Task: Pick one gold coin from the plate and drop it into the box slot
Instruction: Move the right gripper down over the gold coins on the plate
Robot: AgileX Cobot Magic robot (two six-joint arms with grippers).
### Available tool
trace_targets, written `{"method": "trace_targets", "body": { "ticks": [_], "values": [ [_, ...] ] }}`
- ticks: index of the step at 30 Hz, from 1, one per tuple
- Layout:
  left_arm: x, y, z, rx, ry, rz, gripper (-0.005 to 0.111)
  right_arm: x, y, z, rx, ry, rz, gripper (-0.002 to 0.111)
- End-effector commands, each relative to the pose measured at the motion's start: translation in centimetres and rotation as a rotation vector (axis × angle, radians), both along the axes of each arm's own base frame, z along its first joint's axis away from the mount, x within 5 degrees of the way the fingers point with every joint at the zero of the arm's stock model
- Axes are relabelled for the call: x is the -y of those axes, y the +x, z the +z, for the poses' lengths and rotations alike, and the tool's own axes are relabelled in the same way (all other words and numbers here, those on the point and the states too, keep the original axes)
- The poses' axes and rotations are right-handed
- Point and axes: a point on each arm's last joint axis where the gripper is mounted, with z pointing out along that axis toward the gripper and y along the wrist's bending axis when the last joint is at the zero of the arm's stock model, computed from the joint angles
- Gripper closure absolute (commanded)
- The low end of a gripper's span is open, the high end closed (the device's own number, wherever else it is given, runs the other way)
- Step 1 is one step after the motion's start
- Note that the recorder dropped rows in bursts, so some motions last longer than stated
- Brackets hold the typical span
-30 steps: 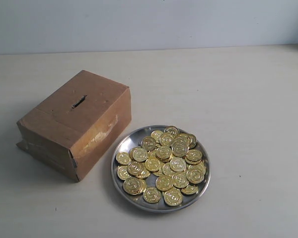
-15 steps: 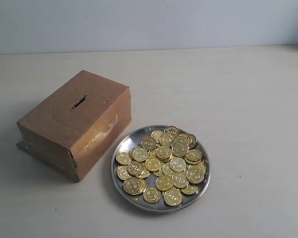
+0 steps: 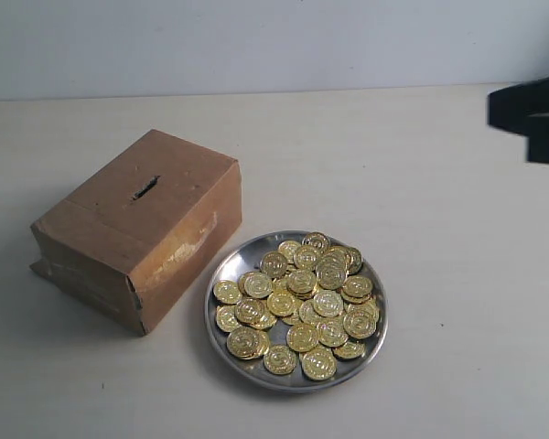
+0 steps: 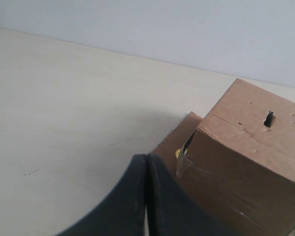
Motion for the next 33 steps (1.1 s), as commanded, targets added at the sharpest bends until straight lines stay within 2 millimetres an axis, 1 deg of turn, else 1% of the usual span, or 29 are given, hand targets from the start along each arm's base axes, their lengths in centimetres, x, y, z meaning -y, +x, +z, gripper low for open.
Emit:
{"method": "trace_targets", "body": {
  "ticks": [1,2,3,4,5,7,8,9,13,14,19,22,27,28,29,30,31,32,33],
  "values": [
    [0.0,0.0,0.1,0.008,-0.003,0.0,0.107,-3.4,3.2,-2.4,-0.148,-0.079,0.154,0.108],
    [0.0,0.0,0.1,0.008,-0.003,0.0,0.107,-4.8,4.4,-3.4,-0.194,-0.128,0.207,0.108],
    [0.0,0.0,0.1,0.008,-0.003,0.0,0.107,-5.3,4.9,-3.8,-0.205,-0.156,0.228,0.108],
    [0.0,0.0,0.1,0.008,-0.003,0.0,0.107,-6.6,6.2,-4.6,-0.228,-0.218,0.277,0.108],
    [0.0,0.0,0.1,0.008,-0.003,0.0,0.107,-7.2,6.8,-5.0,-0.242,-0.229,0.291,0.108],
    [0.0,0.0,0.1,0.008,-0.003,0.0,0.107,-9.0,9.2,-6.2,-0.31,-0.246,0.323,0.108],
    [0.0,0.0,0.1,0.008,-0.003,0.0,0.107,-9.3,9.6,-6.5,-0.328,-0.251,0.329,0.108],
    [0.0,0.0,0.1,0.008,-0.003,0.0,0.107,-9.9,10.8,-7.1,-0.361,-0.259,0.338,0.108],
    [0.0,0.0,0.1,0.008,-0.003,0.0,0.107,-10.8,12.4,-8.7,-0.41,-0.276,0.348,0.108],
    [0.0,0.0,0.1,0.008,-0.003,0.0,0.107,-11.1,13.0,-9.8,-0.43,-0.32,0.403,0.108],
    [0.0,0.0,0.1,0.008,-0.003,0.0,0.107,-11.5,13.3,-12.5,-0.43,-0.47,0.622,0.108],
    [0.0,0.0,0.1,0.008,-0.003,0.0,0.107,-11.5,13.1,-13.6,-0.416,-0.548,0.767,0.108],
    [0.0,0.0,0.1,0.008,-0.003,0.0,0.107,-11.9,12.8,-15.1,-0.429,-0.595,0.891,0.108],
    [0.0,0.0,0.1,0.008,-0.003,0.0,0.107,-12.1,12.8,-15.7,-0.425,-0.612,0.929,0.107],
    [0.0,0.0,0.1,0.008,-0.003,0.0,0.107,-12.4,12.7,-15.9,-0.423,-0.61,0.938,0.104],
    [0.0,0.0,0.1,0.008,-0.003,0.0,0.107,-12.7,12.7,-16.2,-0.413,-0.622,0.954,0.096],
    [0.0,0.0,0.1,0.008,-0.003,0.0,0.107,-13.0,12.6,-16.4,-0.402,-0.629,0.961,0.091],
    [0.0,0.0,0.1,0.008,-0.003,0.0,0.107,-13.3,12.6,-16.7,-0.39,-0.639,0.976,0.08],
    [0.0,0.0,0.1,0.008,-0.003,0.0,0.107,-13.5,12.6,-17.0,-0.381,-0.643,0.99,0.073]
  ]
}}
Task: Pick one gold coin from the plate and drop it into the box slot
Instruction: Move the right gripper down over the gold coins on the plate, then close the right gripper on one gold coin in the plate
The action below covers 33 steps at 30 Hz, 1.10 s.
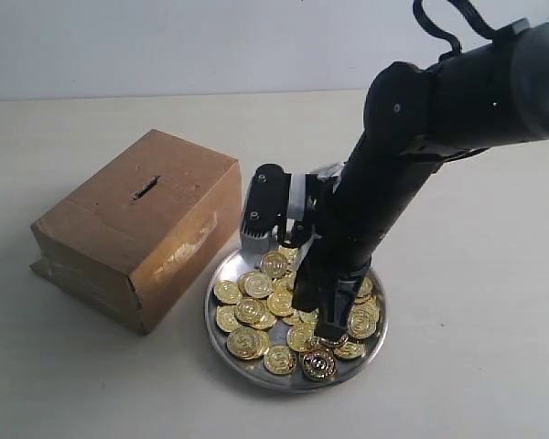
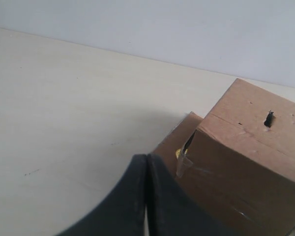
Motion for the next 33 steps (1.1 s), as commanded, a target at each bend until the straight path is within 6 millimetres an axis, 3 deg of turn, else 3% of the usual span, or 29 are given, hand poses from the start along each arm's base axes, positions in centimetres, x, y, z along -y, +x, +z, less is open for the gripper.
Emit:
{"method": "trace_targets", "body": {
  "ticks": [1,3,13,33],
  "values": [
    [0.0,0.0,0.1,0.008,-0.003,0.0,0.107,-1.0,0.3,-0.6,0.053,0.014,0.05,0.061],
    [0.0,0.0,0.1,0.008,-0.003,0.0,0.107,-1.2,0.9,-1.0,0.089,0.03,0.017,0.053],
    [0.0,0.0,0.1,0.008,-0.003,0.0,0.107,-1.4,1.3,-2.8,0.078,0.028,-0.019,0.053],
    [0.0,0.0,0.1,0.008,-0.003,0.0,0.107,-1.7,2.0,-4.2,0.101,0.04,-0.06,0.054]
  ]
}}
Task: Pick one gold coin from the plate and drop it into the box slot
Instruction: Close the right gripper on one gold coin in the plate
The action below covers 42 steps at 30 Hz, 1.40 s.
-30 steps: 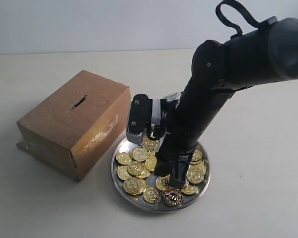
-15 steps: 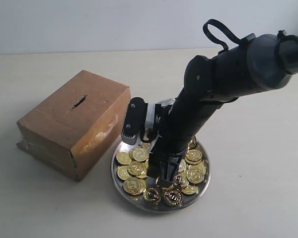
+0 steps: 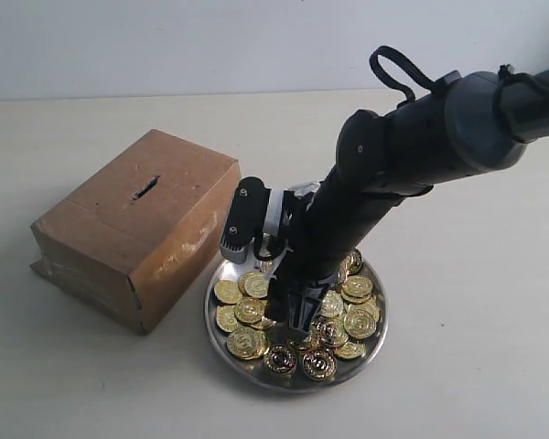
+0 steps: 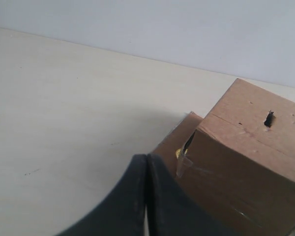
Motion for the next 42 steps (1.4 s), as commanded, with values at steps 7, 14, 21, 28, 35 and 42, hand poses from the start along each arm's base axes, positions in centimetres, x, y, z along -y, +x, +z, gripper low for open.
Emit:
{"method": "trace_targets", "body": {
  "ticks": [7,14,21,28,35,42],
  "values": [
    [0.0,0.0,0.1,0.008,-0.003,0.0,0.107,-0.2,0.1,-0.4,-0.001,0.002,-0.001,0.054],
    [0.0,0.0,0.1,0.008,-0.003,0.0,0.107,-0.1,0.0,-0.9,-0.028,-0.006,0.005,0.054],
    [0.0,0.0,0.1,0.008,-0.003,0.0,0.107,-0.1,0.0,-1.4,-0.038,-0.012,0.004,0.063],
    [0.0,0.0,0.1,0.008,-0.003,0.0,0.107,-0.1,-0.1,-1.4,-0.04,-0.012,0.004,0.079],
    [0.0,0.0,0.1,0.008,-0.003,0.0,0.107,-0.1,0.0,-1.3,-0.038,-0.011,0.004,0.093],
    [0.0,0.0,0.1,0.008,-0.003,0.0,0.107,-0.1,-0.3,1.5,-0.007,0.023,0.018,0.093]
  ]
}}
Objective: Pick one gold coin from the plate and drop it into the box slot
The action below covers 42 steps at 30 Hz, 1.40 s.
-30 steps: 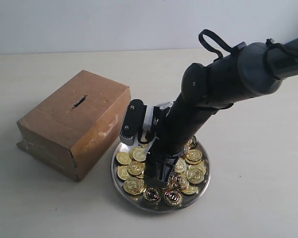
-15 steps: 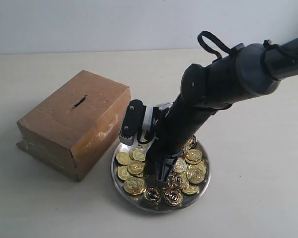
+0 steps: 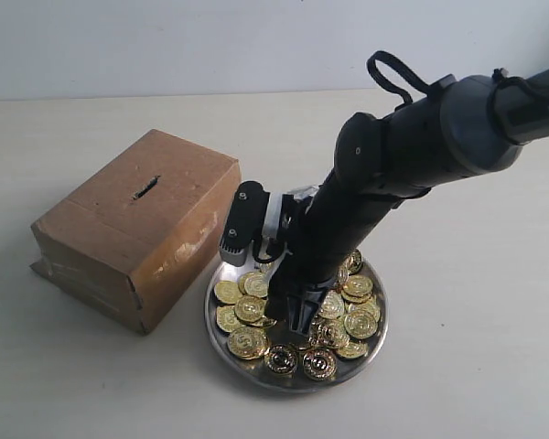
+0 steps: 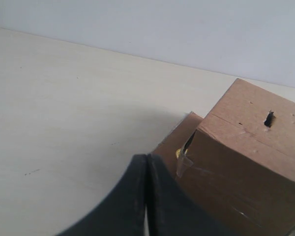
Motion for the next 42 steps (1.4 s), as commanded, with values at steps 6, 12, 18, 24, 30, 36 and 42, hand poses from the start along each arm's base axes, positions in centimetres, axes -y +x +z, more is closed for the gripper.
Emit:
{"method": "trace_targets", "body": {
  "ticks": [6,12,18,24,30,36,42],
  "values": [
    [0.0,0.0,0.1,0.008,-0.003,0.0,0.107,0.1,-1.3,3.9,-0.024,0.037,0.056,0.093],
    [0.0,0.0,0.1,0.008,-0.003,0.0,0.107,0.4,-2.2,6.7,-0.012,0.067,0.083,0.093],
    [0.0,0.0,0.1,0.008,-0.002,-0.001,0.107,0.4,-3.4,9.7,-0.013,0.148,0.075,0.093],
    [0.0,0.0,0.1,0.016,0.014,-0.001,0.107,0.7,-4.6,11.2,-0.053,0.163,0.112,0.093],
    [0.2,0.2,1.8,0.179,-0.372,0.039,0.107,0.9,-5.2,12.3,-0.051,0.18,0.124,0.093],
    [-0.3,0.3,3.1,0.307,-0.681,0.102,0.107,0.9,-5.2,12.6,-0.038,0.185,0.12,0.093],
    [0.6,0.2,2.2,0.154,-0.724,0.055,0.107,0.8,-4.3,12.7,0.064,0.197,0.087,0.093]
  ]
}}
